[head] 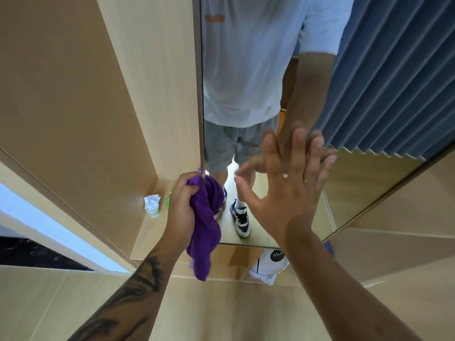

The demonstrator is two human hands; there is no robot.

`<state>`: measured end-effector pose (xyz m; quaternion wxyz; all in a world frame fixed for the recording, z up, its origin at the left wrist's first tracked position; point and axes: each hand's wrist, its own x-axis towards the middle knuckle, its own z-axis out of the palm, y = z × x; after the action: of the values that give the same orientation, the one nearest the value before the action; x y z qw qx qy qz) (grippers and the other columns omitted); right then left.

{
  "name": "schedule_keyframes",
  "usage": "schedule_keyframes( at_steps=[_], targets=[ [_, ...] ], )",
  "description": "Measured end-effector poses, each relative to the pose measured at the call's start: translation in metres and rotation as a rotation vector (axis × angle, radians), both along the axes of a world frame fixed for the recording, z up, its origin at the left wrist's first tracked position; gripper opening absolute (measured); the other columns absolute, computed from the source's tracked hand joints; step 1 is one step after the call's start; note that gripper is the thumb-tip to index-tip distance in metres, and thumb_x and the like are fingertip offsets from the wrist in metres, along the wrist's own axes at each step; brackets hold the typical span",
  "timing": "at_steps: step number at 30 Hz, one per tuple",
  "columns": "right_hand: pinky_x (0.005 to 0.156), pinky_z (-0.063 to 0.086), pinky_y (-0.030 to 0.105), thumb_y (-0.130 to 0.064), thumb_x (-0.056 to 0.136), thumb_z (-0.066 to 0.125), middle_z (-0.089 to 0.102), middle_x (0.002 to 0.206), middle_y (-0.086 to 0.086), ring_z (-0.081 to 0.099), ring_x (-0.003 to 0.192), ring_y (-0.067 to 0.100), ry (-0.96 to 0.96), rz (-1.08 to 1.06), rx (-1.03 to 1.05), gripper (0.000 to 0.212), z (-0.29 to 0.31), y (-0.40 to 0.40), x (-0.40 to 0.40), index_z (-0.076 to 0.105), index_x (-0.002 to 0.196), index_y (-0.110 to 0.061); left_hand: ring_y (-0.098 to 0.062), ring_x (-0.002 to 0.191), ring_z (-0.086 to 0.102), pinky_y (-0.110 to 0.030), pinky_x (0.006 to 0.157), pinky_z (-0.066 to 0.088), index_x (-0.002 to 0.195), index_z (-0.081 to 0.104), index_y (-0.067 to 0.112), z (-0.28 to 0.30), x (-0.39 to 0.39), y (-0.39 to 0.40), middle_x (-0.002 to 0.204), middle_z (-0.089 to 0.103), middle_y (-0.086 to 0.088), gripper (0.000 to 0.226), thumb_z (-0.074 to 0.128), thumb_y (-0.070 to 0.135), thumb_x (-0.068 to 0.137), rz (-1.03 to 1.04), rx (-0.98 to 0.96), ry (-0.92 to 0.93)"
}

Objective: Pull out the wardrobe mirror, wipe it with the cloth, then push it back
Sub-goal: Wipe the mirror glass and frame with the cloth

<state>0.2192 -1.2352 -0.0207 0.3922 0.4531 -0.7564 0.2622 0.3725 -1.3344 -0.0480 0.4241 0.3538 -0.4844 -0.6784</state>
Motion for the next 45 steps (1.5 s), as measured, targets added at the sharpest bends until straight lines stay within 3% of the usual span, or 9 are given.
schedule_keyframes(
  at_steps=[4, 12, 15, 19, 22, 25, 31, 39, 45],
  targets=[
    [0.126, 0.010, 0.065, -0.076, 0.094, 0.057, -0.024, 0.173, 0.001, -0.017, 0.160, 0.028, -0.028, -0.027, 0.077, 0.098, -0.044, 0.012, 0.005, 0.010, 0.166, -0.029, -0.012, 0.082, 0.062, -0.023, 0.073, 0.052, 0.104, 0.064, 0.010, 0.003, 0.003, 0.005, 0.092, 0.066, -0.001, 0.031, 0.047, 0.021, 0.080, -0.010, -0.007, 0.029],
    [0.126, 0.010, 0.067, -0.082, 0.089, 0.058, -0.031, 0.170, -0.002, -0.023, 0.159, 0.025, -0.079, -0.031, 0.048, 0.109, -0.061, 0.004, 0.009, -0.004, 0.166, -0.035, -0.020, 0.106, 0.062, -0.037, 0.095, 0.050, 0.098, 0.073, 0.034, 0.031, 0.006, -0.001, 0.109, 0.068, 0.002, 0.029, 0.051, 0.020, 0.085, -0.013, -0.151, 0.183],
    [0.126, 0.009, 0.066, -0.082, 0.091, 0.056, -0.032, 0.170, -0.003, -0.024, 0.158, 0.024, -0.083, -0.034, 0.042, 0.109, -0.065, 0.004, 0.010, -0.007, 0.166, -0.035, -0.016, 0.100, 0.063, -0.033, 0.089, 0.051, 0.102, 0.069, 0.029, 0.008, 0.006, 0.005, 0.104, 0.067, 0.003, 0.026, 0.050, 0.021, 0.086, -0.001, -0.097, 0.108],
    [0.127, 0.007, 0.065, -0.079, 0.093, 0.056, -0.031, 0.170, -0.004, -0.022, 0.159, 0.024, -0.103, -0.026, 0.021, 0.098, -0.069, 0.001, 0.009, 0.013, 0.164, -0.028, -0.006, 0.081, 0.064, -0.029, 0.081, 0.049, 0.100, 0.064, 0.016, -0.032, 0.006, 0.013, 0.086, 0.068, 0.011, 0.019, 0.047, 0.010, 0.098, 0.028, 0.078, -0.005],
    [0.126, 0.009, 0.066, -0.078, 0.093, 0.056, -0.027, 0.172, 0.000, -0.021, 0.159, 0.025, -0.115, -0.030, 0.048, 0.104, -0.083, 0.003, 0.010, -0.003, 0.167, -0.032, -0.007, 0.078, 0.062, -0.031, 0.081, 0.047, 0.097, 0.064, 0.015, -0.041, 0.007, 0.015, 0.083, 0.066, 0.010, 0.027, 0.041, 0.001, 0.100, 0.018, 0.094, -0.022],
    [0.124, 0.016, 0.069, -0.078, 0.093, 0.057, -0.014, 0.170, 0.009, -0.022, 0.159, 0.027, -0.133, -0.035, 0.112, 0.104, -0.107, 0.011, 0.015, 0.003, 0.165, -0.028, -0.008, 0.082, 0.064, -0.025, 0.079, 0.051, 0.094, 0.070, 0.025, -0.025, 0.008, 0.007, 0.087, 0.068, 0.009, 0.024, 0.049, 0.014, 0.090, -0.011, 0.005, 0.051],
    [0.125, 0.013, 0.068, -0.078, 0.090, 0.062, -0.024, 0.173, 0.003, -0.017, 0.160, 0.029, -0.109, -0.028, 0.056, 0.115, -0.129, 0.007, 0.009, -0.007, 0.167, -0.029, -0.014, 0.099, 0.064, -0.030, 0.086, 0.054, 0.096, 0.073, 0.040, -0.007, 0.003, 0.007, 0.103, 0.069, 0.008, 0.023, 0.059, 0.033, 0.079, -0.009, -0.131, 0.209],
    [0.122, 0.016, 0.070, -0.083, 0.088, 0.058, -0.029, 0.171, 0.000, -0.022, 0.159, 0.026, -0.111, -0.042, 0.041, 0.117, -0.134, 0.001, 0.008, -0.011, 0.166, -0.030, -0.010, 0.082, 0.063, -0.024, 0.071, 0.050, 0.100, 0.064, 0.021, -0.080, 0.007, 0.021, 0.084, 0.068, 0.012, 0.030, 0.043, 0.000, 0.101, 0.066, 0.146, -0.027],
    [0.123, 0.015, 0.070, -0.081, 0.090, 0.058, -0.028, 0.171, 0.000, -0.024, 0.159, 0.026, -0.125, -0.051, 0.071, 0.114, -0.130, 0.002, 0.011, -0.014, 0.165, -0.032, -0.010, 0.092, 0.064, -0.028, 0.083, 0.052, 0.101, 0.067, 0.027, -0.017, 0.000, 0.009, 0.095, 0.069, 0.011, 0.020, 0.054, 0.016, 0.090, 0.038, -0.124, 0.200]
  ],
)
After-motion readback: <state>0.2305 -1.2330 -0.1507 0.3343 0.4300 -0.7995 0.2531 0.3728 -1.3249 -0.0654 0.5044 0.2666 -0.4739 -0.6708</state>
